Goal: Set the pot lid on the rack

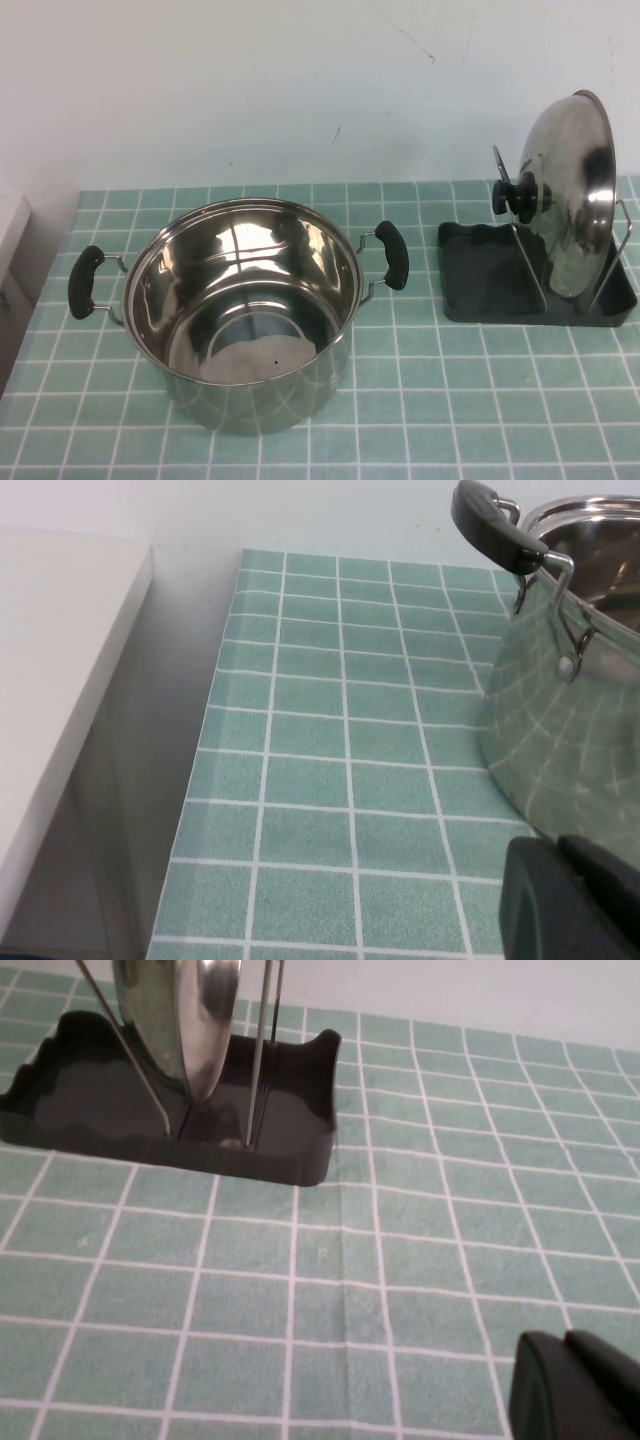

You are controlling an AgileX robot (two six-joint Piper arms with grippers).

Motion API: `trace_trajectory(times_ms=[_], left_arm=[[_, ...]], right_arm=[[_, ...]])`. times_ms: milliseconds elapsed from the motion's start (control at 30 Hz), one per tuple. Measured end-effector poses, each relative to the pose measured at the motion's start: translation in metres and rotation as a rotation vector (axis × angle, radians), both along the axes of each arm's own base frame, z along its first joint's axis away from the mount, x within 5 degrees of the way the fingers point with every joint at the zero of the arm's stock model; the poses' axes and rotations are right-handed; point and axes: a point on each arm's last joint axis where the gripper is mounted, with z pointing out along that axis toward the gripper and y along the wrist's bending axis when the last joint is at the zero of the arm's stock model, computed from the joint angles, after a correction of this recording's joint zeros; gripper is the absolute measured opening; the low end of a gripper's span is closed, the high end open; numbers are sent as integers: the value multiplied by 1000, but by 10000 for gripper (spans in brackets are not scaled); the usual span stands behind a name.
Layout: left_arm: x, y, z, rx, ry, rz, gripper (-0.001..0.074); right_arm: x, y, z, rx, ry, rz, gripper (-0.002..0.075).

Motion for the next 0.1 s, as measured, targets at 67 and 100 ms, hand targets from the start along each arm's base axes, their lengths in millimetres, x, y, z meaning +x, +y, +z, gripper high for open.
trace_trajectory(times_ms=[67,100], left_arm=[[0,0,0,0,0,0,-2],[0,0,0,0,0,0,-2]], right_arm=[[0,0,0,0,0,0,-3],[0,0,0,0,0,0,-3]])
